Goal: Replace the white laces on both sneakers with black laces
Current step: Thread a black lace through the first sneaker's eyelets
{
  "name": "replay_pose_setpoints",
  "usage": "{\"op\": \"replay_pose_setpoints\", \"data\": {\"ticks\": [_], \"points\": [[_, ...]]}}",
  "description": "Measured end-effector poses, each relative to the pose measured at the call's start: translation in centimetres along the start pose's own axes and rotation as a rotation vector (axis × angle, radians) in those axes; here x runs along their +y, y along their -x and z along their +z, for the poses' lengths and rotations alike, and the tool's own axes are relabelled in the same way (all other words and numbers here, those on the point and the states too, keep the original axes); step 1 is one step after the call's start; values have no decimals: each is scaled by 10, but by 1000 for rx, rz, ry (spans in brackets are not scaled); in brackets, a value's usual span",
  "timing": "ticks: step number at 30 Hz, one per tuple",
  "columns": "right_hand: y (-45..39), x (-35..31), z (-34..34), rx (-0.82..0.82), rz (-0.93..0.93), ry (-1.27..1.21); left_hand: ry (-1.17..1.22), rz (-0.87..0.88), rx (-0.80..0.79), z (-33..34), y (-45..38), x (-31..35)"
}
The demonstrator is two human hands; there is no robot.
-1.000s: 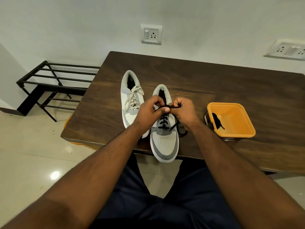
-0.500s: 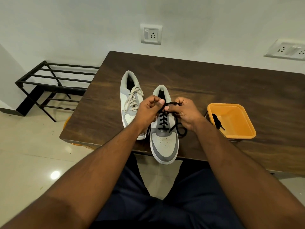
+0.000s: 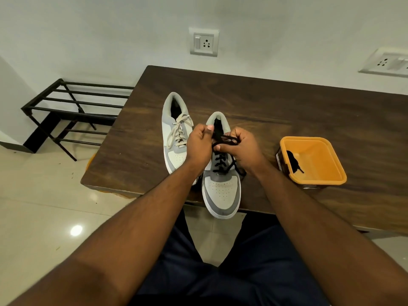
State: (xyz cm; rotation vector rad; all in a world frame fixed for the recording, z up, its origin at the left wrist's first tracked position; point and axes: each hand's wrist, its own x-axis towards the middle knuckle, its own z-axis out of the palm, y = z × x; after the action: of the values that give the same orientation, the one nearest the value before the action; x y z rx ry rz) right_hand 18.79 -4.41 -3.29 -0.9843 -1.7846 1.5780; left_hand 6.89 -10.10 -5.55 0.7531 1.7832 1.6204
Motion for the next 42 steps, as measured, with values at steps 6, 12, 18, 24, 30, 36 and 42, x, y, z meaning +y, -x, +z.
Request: {"op": "replay_pose_setpoints", "data": {"ticks": [6,12,18,24,30,36,42], "points": [[-3,11,-2,142,-383,259,-29,-119,117,8,-12,-2],[-13,3,-14,-6,-813,547,-10,-201,43,5,-18,3],[-31,-22,-27,-305,-655,837,-49,-80,1,6,-15,10],[-44,-46,-29,-624,105,460,-186,57,-153,3,-4,11],[-44,-26,-28,-521,456,0,-14,59,-237,-4,13,2],[-36,-17,-28,-407,455,-180,-388,456,-113,-9,23,-12],[-37,-30,-28,-398,360,58,-563,595,-98,-13,27,-16]]}}
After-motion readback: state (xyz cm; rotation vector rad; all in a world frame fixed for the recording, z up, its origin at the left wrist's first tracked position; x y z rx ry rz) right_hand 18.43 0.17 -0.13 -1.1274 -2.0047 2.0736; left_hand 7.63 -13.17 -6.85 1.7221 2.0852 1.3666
